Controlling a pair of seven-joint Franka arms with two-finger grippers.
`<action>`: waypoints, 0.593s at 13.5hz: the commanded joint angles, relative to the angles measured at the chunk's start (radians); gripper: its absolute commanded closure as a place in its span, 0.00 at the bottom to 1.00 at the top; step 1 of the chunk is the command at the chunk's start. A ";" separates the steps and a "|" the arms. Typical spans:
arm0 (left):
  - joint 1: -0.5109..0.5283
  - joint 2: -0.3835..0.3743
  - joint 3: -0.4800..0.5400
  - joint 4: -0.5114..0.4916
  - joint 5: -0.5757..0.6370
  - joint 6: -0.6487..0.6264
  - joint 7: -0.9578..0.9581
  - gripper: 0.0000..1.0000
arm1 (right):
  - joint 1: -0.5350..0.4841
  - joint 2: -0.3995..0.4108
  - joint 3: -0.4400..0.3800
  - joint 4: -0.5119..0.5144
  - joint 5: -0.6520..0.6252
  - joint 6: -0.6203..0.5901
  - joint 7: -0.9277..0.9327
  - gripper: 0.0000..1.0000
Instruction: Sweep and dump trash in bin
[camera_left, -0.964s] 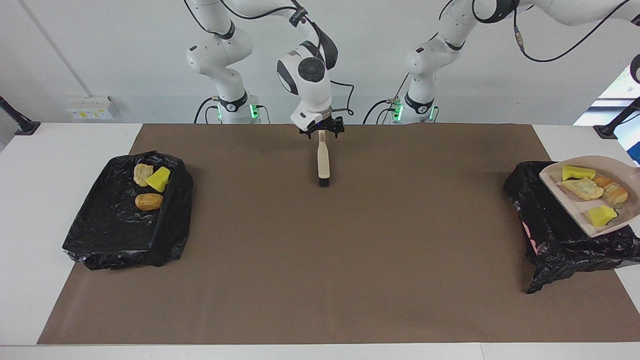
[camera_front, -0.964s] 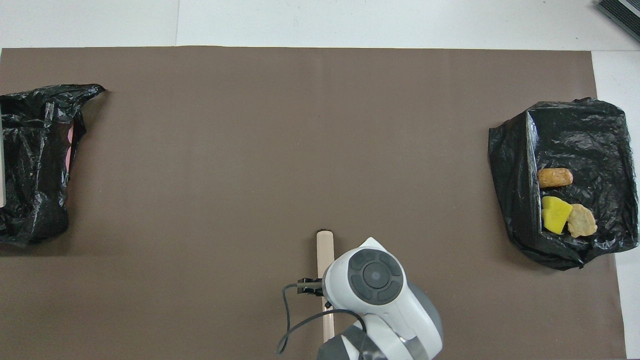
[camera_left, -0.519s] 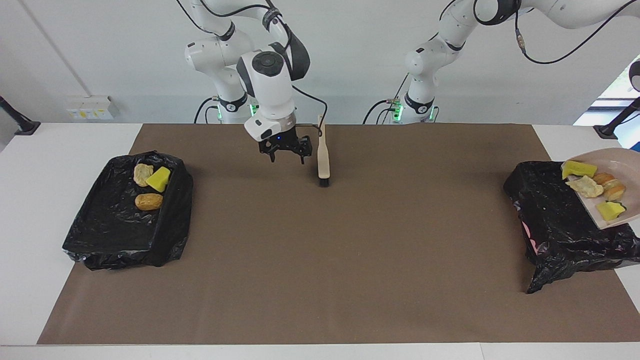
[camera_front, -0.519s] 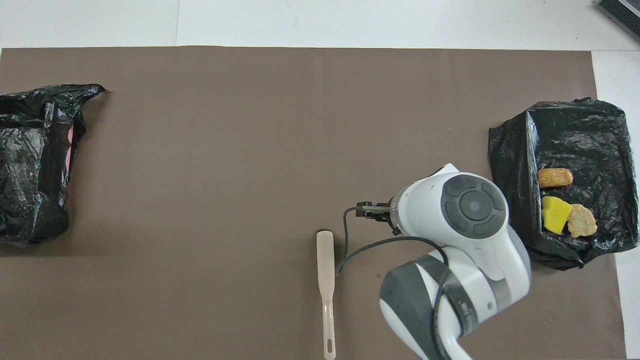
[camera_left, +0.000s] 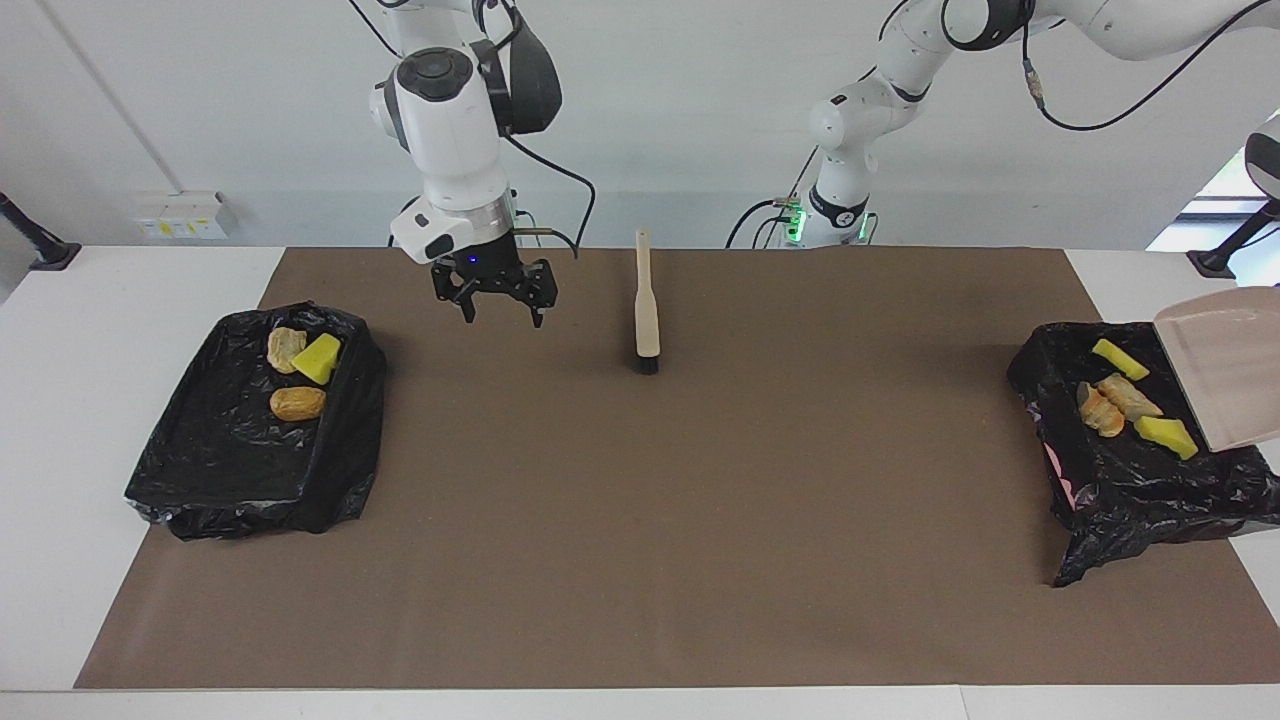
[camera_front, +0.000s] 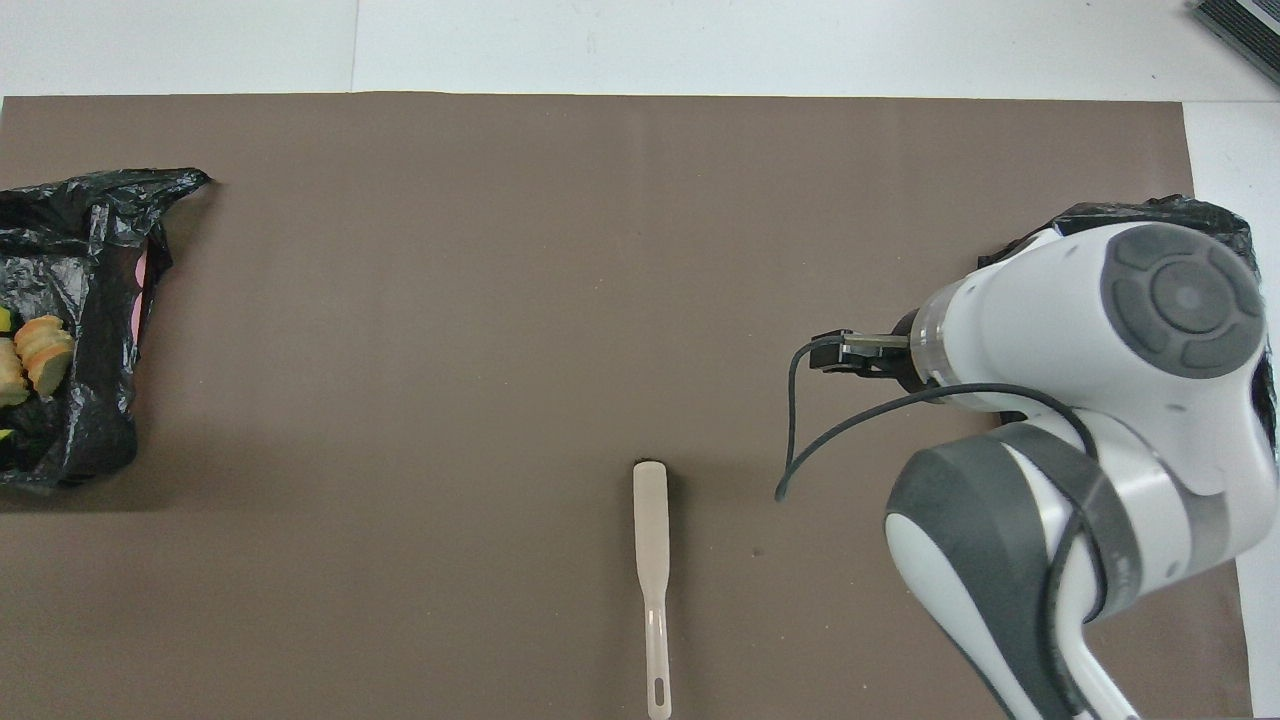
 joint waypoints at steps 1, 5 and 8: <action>-0.022 -0.008 0.013 0.015 0.055 0.011 -0.008 1.00 | -0.054 -0.003 0.011 0.058 -0.032 -0.063 -0.065 0.00; -0.023 -0.049 -0.001 0.026 -0.062 0.011 -0.016 1.00 | -0.112 -0.035 -0.010 0.113 -0.060 -0.156 -0.085 0.00; -0.069 -0.068 0.001 0.015 -0.237 -0.041 -0.025 1.00 | -0.122 -0.044 -0.093 0.168 -0.058 -0.253 -0.198 0.00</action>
